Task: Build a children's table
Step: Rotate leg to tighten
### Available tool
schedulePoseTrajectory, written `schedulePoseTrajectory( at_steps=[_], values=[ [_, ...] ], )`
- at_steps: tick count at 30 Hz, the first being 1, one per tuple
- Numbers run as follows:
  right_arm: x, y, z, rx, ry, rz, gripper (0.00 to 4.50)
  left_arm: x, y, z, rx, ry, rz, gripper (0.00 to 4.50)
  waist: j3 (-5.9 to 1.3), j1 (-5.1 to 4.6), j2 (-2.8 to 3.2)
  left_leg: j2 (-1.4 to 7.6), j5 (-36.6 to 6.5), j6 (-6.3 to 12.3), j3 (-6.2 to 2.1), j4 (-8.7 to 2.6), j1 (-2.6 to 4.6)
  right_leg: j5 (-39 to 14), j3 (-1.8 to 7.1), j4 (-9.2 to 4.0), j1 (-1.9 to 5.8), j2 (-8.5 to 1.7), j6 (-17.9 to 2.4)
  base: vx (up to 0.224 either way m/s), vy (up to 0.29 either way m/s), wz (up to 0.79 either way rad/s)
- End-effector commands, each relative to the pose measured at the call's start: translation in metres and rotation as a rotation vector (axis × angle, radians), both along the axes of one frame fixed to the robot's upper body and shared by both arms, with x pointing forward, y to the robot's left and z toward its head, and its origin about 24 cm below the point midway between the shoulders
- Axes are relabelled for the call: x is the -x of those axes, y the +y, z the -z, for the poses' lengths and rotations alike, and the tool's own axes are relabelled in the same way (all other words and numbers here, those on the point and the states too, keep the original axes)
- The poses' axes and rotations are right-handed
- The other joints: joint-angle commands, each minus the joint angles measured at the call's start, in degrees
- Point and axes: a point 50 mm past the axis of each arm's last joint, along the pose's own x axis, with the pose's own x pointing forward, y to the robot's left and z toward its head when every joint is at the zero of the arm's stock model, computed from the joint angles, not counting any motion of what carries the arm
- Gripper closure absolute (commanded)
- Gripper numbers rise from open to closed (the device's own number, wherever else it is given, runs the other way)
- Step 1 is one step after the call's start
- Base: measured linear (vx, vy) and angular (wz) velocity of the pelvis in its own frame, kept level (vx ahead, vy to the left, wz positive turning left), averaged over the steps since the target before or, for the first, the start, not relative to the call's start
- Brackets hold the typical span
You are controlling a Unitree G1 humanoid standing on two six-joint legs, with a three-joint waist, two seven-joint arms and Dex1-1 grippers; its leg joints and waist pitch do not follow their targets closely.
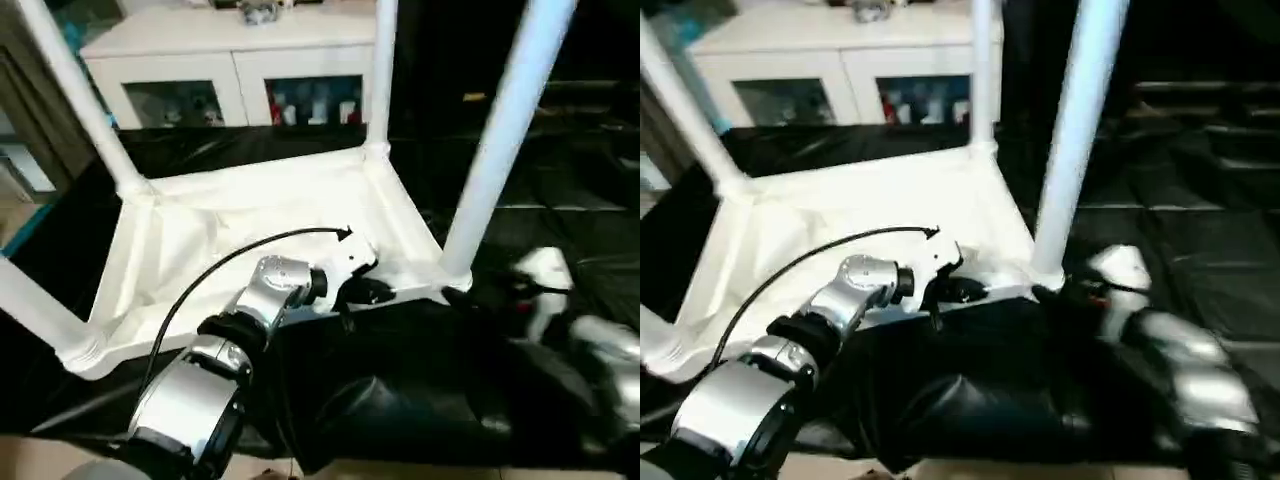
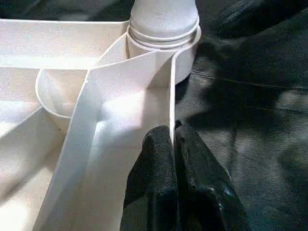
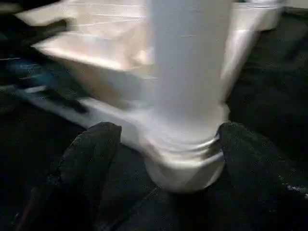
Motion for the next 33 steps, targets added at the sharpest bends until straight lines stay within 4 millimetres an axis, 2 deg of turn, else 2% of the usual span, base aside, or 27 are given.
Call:
schedulePoseTrajectory(
  at_steps=[1, 2, 3, 4, 5, 6, 8, 10, 12, 13, 15, 16, 18, 19, 20, 22, 24, 26, 30, 33],
  values=[
    [0.008, -0.001, -0.015, -0.037, 0.006, -0.118, 0.84, -0.003, 0.0, -0.01, 0.08, -0.046, -0.011, 4.5, -3.67, 0.25, -2.64, 3.45, -6.3, 11.3, -2.04, -2.95, 0.52, -3.9, 0.84, -2.84, 2.16, -2.07, -13.2, 0.0, 0.0, 0.0],
    [0.009, -0.002, -0.016, -0.037, 0.008, -0.124, 0.84, -0.002, 0.0, -0.01, 0.08, -0.047, -0.008, 4.5, -4.0, 0.49, -2.86, 3.45, -5.6, 11.72, -1.95, -2.61, 0.63, -3.0, 0.75, -2.54, 2.12, -2.09, -13.5, 0.0, 0.0, 0.0],
    [0.011, -0.003, -0.018, -0.036, 0.013, -0.138, 0.84, -0.002, 0.001, -0.01, 0.08, -0.049, -0.003, 4.5, -4.09, 0.57, -2.79, 3.41, -4.8, 12.04, -1.92, -2.48, 0.55, -2.2, 0.73, -2.42, 1.99, -1.99, -13.6, 0.0, 0.0, 0.0],
    [0.014, -0.004, -0.02, -0.04, 0.027, -0.158, 0.84, -0.002, 0.001, -0.01, 0.085, -0.048, 0.003, 4.5, -3.7, 0.5, -2.95, 3.33, -5.1, 12.25, -1.83, -2.57, 0.25, -3.5, 0.63, -2.67, 1.75, -1.91, -13.5, 0.0, 0.0, 0.0],
    [0.014, -0.004, -0.02, -0.04, 0.027, -0.158, 0.84, -0.002, 0.001, -0.01, 0.085, -0.048, 0.003, 4.5, -3.62, 0.61, -2.86, 3.36, -6.6, 11.71, -1.82, -2.65, 0.43, -6.7, 0.6, -2.97, 1.68, -1.93, -13.1, 0.0, 0.0, 0.0],
    [0.016, -0.004, -0.022, -0.043, 0.039, -0.177, 0.84, -0.001, 0.002, -0.01, 0.09, -0.048, 0.008, 4.5, -3.47, 0.58, -3.05, 3.36, -7.4, 11.31, -1.8, -2.8, 0.44, -8.4, 0.61, -3.2, 1.65, -1.91, -12.8, 0.0, 0.0, 0.0],
    [0.02, -0.001, -0.024, -0.05, 0.055, -0.214, 0.84, 0.0, 0.003, -0.009, 0.099, -0.047, 0.019, 4.5, -3.3, 0.68, -3.15, 3.48, -9.6, 9.47, -1.94, -3.2, 0.54, -13.7, 0.67, -3.63, 1.64, -1.99, -11.7, 0.0, 0.0, 0.0],
    [0.018, 0.001, -0.025, -0.051, 0.046, -0.212, 0.84, 0.002, 0.002, -0.009, 0.102, -0.043, 0.03, 4.5, -3.3, 0.61, -3.06, 3.49, -9.7, 8.66, -2.0, -3.36, 0.52, -14.4, 0.71, -3.64, 1.53, -1.92, -11.3, 0.0, 0.0, 0.0],
    [0.015, 0.003, -0.025, -0.036, 0.016, -0.194, 0.84, 0.003, 0.002, -0.008, 0.103, -0.04, 0.046, 4.5, -3.33, 0.57, -3.04, 3.53, -9.7, 8.14, -2.01, -3.43, 0.57, -14.1, 0.77, -3.64, 1.45, -1.95, -11.3, 0.0, 0.0, 0.0],
    [0.011, 0.003, -0.025, -0.028, -0.002, -0.161, 0.84, 0.004, 0.002, -0.007, 0.102, -0.036, 0.058, 4.5, -3.38, 0.63, -2.73, 3.5, -9.4, 7.94, -1.98, -3.37, 0.67, -13.5, 0.82, -3.59, 1.33, -1.95, -11.4, 0.0, 0.0, 0.0],
    [0.006, 0.002, -0.025, -0.023, -0.01, -0.12, 0.84, 0.008, 0.004, -0.006, 0.095, -0.028, 0.105, 4.5, -3.44, 0.53, -2.81, 3.33, -8.9, 7.61, -1.89, -3.34, 0.67, -12.2, 0.74, -3.51, 1.4, -1.88, -11.8, 0.0, 0.0, 0.0],
    [0.006, 0.002, -0.025, -0.02, -0.007, -0.122, 0.84, 0.009, 0.006, -0.005, 0.089, -0.023, 0.132, 4.5, -3.49, 0.64, -2.53, 3.35, -8.7, 7.7, -1.9, -3.27, 0.69, -11.6, 0.77, -3.42, 1.48, -1.88, -11.8, 0.0, 0.0, 0.0],
    [0.008, 0.001, -0.024, 0.001, -0.005, -0.125, 0.84, 0.011, 0.009, -0.003, 0.078, -0.011, 0.159, 4.5, -3.5, 0.66, -2.59, 3.38, -8.4, 7.94, -1.94, -3.27, 0.61, -10.6, 0.77, -3.29, 1.58, -1.92, -11.9, 0.0, 0.0, 0.0],
    [0.009, 0.0, -0.024, 0.012, 0.001, -0.123, 0.84, 0.013, 0.013, -0.003, 0.073, 0.009, 0.192, 4.5, -3.6, 0.73, -2.17, 3.41, -7.8, 8.15, -1.97, -3.19, 0.67, -9.4, 0.78, -3.13, 1.56, -1.9, -12.1, 0.0, 0.0, 0.0],
    [0.01, 0.0, -0.024, 0.013, 0.002, -0.123, 0.84, 0.013, 0.014, -0.003, 0.072, 0.014, 0.201, 4.5, -3.6, 0.65, -2.35, 3.33, -7.5, 8.24, -1.87, -3.16, 0.68, -8.6, 0.75, -3.12, 1.53, -1.78, -12.4, 0.0, 0.0, 0.0],
    [0.012, 0.0, -0.023, 0.018, 0.01, -0.129, 0.84, 0.014, 0.018, -0.002, 0.057, 0.019, 0.215, 4.5, -3.64, 0.82, -2.08, 3.43, -8.0, 8.29, -1.85, -3.12, 0.83, -8.2, 0.78, -3.04, 1.49, -1.85, -12.9, 0.0, 0.0, 0.0],
    [0.013, 0.0, -0.021, 0.028, 0.018, -0.138, 0.84, 0.014, 0.021, -0.002, 0.049, 0.024, 0.228, 4.5, -3.58, 0.91, -2.07, 3.53, -8.8, 7.95, -1.9, -3.27, 0.84, -8.7, 0.78, -3.1, 1.56, -1.92, -13.0, 0.0, 0.0, 0.0],
    [0.012, 0.007, -0.013, 0.046, 0.034, -0.158, 0.84, 0.014, 0.027, -0.003, 0.034, 0.033, 0.256, 4.5, -3.54, 0.67, -2.07, 3.42, -9.4, 7.55, -1.89, -3.35, 0.71, -9.2, 0.74, -3.14, 1.61, -1.85, -12.8, 0.0, 0.0, 0.0],
    [0.009, 0.018, -0.004, 0.053, 0.045, -0.191, 0.84, 0.015, 0.031, -0.003, 0.025, 0.037, 0.268, 4.5, -3.6, 0.54, -1.8, 3.51, -10.8, 6.61, -1.93, -3.46, 0.93, -10.5, 0.78, -3.25, 1.55, -1.93, -12.8, 0.0, 0.0, 0.0],
    [0.005, 0.026, 0.0, 0.063, 0.035, -0.2, 1.09, 0.015, 0.034, -0.003, 0.019, 0.04, 0.275, 4.5, -3.77, 0.35, -1.82, 3.43, -9.3, 6.84, -1.89, -3.31, 0.87, -8.5, 0.73, -2.9, 1.51, -1.8, -13.2, 0.0, 0.0, 0.0]
  ],
)
